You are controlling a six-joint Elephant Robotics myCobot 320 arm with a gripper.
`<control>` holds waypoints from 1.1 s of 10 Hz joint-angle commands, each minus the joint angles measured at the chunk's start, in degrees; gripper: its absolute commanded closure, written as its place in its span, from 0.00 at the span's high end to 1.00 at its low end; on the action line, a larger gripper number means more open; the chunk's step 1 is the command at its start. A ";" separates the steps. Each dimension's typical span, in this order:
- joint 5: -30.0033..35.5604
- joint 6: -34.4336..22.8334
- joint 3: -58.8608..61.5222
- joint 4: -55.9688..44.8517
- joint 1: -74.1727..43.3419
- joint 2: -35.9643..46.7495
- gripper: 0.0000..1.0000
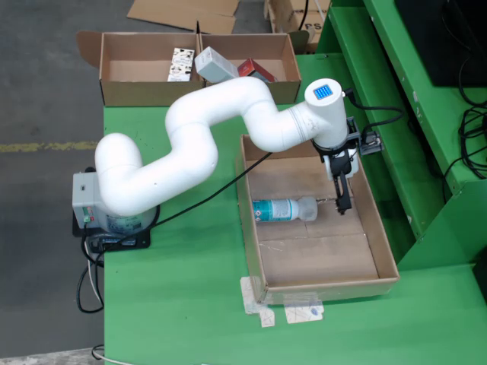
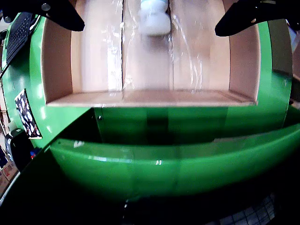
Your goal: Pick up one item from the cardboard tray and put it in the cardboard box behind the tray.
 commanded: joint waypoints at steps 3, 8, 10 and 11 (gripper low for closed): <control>1.09 -0.45 12.91 4.33 -0.48 -0.28 1.00; 4.16 0.06 12.91 -5.22 -0.38 3.40 1.00; 4.16 0.06 12.91 -5.22 -0.38 3.40 1.00; 4.16 0.06 12.91 -5.22 -0.38 3.40 1.00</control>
